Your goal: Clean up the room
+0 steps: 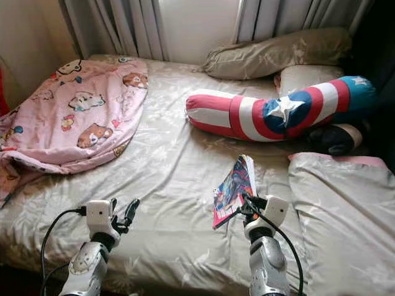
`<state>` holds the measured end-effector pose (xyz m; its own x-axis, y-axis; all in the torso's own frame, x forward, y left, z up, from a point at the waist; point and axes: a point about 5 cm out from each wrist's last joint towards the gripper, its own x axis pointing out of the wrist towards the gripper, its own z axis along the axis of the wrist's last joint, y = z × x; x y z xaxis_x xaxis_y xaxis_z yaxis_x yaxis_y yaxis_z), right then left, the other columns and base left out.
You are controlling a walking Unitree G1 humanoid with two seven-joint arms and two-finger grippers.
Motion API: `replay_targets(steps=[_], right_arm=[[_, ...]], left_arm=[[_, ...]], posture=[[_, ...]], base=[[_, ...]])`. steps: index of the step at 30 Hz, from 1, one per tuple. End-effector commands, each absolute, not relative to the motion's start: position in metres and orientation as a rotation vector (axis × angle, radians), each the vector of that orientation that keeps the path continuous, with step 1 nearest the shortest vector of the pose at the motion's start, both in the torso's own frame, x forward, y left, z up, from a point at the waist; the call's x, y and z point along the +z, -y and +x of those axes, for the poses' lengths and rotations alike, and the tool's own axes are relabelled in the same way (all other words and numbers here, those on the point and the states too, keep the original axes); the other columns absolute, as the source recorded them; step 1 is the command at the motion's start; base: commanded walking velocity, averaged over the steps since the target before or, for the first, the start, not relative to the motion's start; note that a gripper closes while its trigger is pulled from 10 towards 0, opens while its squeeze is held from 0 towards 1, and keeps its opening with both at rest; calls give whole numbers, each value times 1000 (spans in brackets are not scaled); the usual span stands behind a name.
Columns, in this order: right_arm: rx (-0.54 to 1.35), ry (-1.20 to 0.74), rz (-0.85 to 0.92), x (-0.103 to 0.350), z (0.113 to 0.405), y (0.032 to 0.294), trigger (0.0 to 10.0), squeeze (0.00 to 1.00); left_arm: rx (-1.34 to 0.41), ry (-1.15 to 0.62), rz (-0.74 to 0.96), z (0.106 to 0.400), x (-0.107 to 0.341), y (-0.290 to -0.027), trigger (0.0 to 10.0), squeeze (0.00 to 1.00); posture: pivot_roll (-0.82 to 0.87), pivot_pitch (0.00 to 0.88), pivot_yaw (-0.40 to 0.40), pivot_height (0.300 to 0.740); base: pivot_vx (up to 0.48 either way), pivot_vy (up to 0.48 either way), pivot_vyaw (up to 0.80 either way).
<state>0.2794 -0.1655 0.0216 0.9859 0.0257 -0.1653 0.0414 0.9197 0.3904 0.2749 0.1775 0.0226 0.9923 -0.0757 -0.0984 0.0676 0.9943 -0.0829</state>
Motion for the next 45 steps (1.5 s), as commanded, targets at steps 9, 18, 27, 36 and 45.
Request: replay_targets(steps=[9,18,27,36,45], right_arm=[[-5,-130,402,27,284,167,10000,0],[11,-122,410,27,283,165,10000,0],[37,-107,414,28,283,161,10000,0],[38,-98,424,29,283,161,10000,0],[-4,-115,424,25,283,166,10000,0]], left_arm=[[-61,-125,-86,273,19,-178,10000,0],[-47,-124,-95,273,18,-180,10000,0],[-57,-128,-99,273,18,-180,10000,0],[-66,-124,-106,274,18,-179,10000,0],[-67,-126,-110,273,17,-181,10000,0]], posture=[[77,57,-38,643],[78,57,-39,643],[80,54,-39,643],[82,56,-38,643],[83,57,-34,643]], base=[[0,0,0],[0,0,0],[0,0,0],[54,0,0],[305,0,0]])
